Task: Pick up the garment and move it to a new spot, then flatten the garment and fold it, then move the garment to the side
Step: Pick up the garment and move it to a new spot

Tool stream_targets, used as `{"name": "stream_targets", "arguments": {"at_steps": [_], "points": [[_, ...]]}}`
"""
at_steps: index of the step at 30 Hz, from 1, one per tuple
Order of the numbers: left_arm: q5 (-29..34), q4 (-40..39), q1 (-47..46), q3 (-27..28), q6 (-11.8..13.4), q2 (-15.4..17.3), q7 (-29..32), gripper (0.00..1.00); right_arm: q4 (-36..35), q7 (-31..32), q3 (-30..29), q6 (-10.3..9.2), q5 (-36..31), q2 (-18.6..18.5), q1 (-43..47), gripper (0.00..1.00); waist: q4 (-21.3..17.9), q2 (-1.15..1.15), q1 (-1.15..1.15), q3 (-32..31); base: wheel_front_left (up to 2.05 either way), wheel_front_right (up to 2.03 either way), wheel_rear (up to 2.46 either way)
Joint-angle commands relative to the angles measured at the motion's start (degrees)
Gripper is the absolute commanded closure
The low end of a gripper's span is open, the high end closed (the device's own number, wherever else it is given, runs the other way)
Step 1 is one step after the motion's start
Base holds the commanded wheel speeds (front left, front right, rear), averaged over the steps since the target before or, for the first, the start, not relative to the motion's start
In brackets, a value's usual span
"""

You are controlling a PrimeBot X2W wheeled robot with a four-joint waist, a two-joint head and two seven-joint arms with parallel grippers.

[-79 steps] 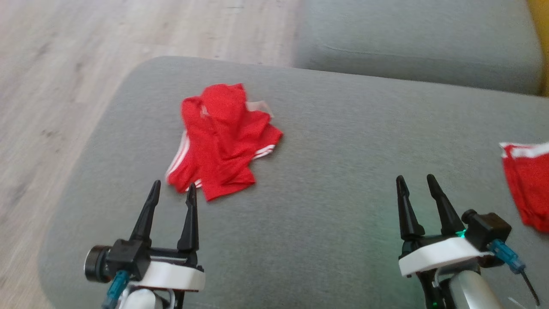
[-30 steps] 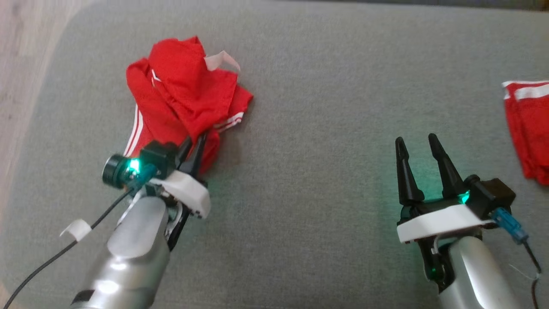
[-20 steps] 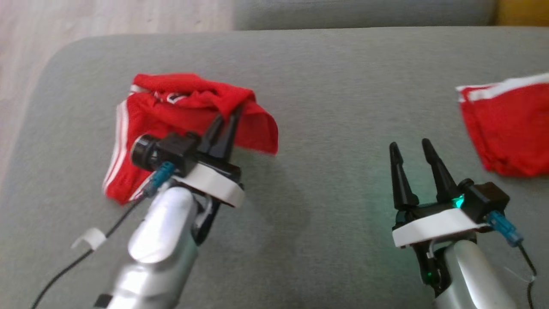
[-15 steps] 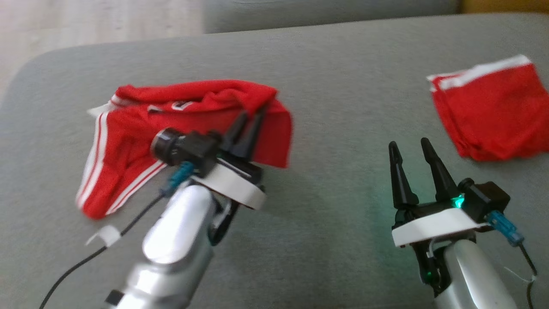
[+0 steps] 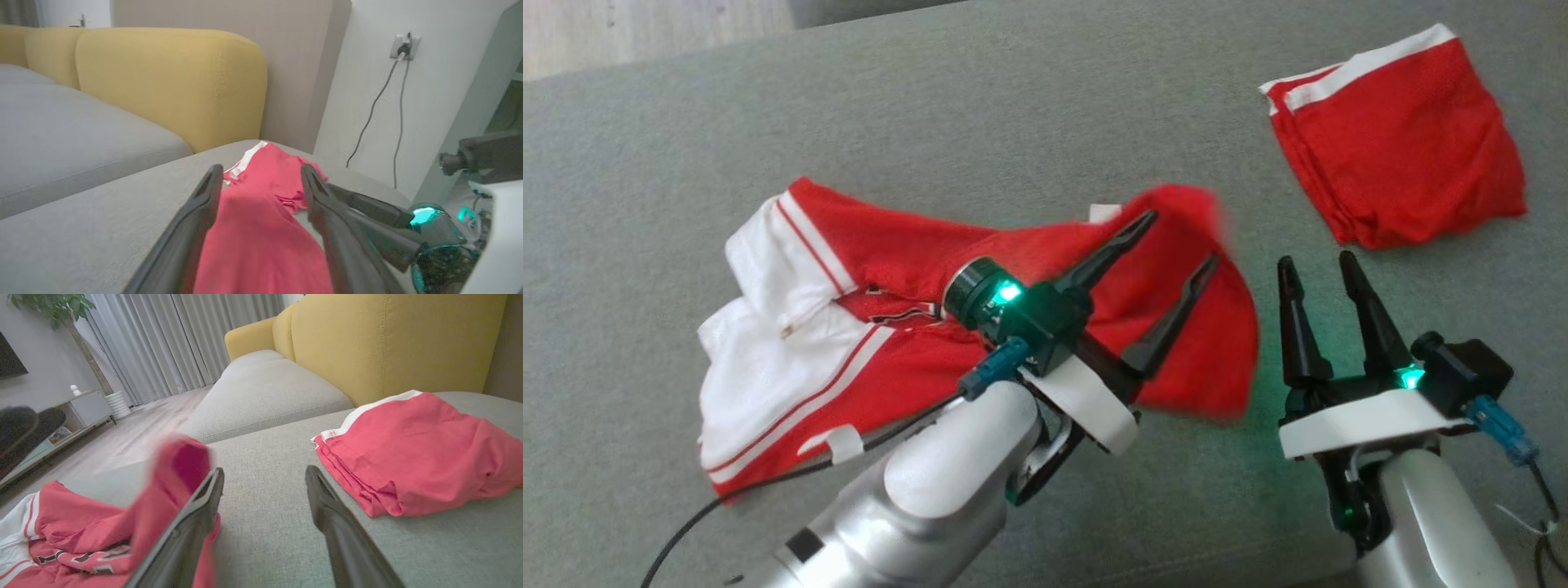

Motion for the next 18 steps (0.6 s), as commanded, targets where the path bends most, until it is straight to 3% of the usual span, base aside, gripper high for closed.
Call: {"name": "stream_targets", "arguments": {"at_steps": [1, 7, 12, 18], "points": [[-0.48, -0.63, -3.07, 1.29, 0.98, 0.13, -0.61, 0.00, -1.93, -0.61, 0.83, -0.05, 0.21, -0.13, -1.52, 0.00, 1.37, 0.00, -0.01, 0.01, 0.00, 0.00, 0.00], [-0.28, 3.88, -3.61, 4.76, 2.70, 1.51, -1.66, 0.00, -1.69, -0.61, -0.14, -0.05, -0.63, -0.13, -1.20, 0.00, 6.58, 0.00, -0.01, -2.18, 0.00, 0.00, 0.00], [2.38, 1.11, 0.37, 11.75, 5.13, 7.58, -1.79, 0.00, -1.34, -0.61, -0.94, -0.05, -1.32, -0.13, -0.32, 0.00, 11.57, 0.00, -0.01, -5.05, 0.00, 0.00, 0.00], [5.29, -5.42, 12.73, 19.24, 7.48, 13.57, -1.81, 0.00, -1.12, -0.61, -0.83, -0.05, -1.36, -0.13, 1.71, 0.00, 16.25, 0.00, -0.01, -7.94, 0.00, 0.00, 0.00]]}}
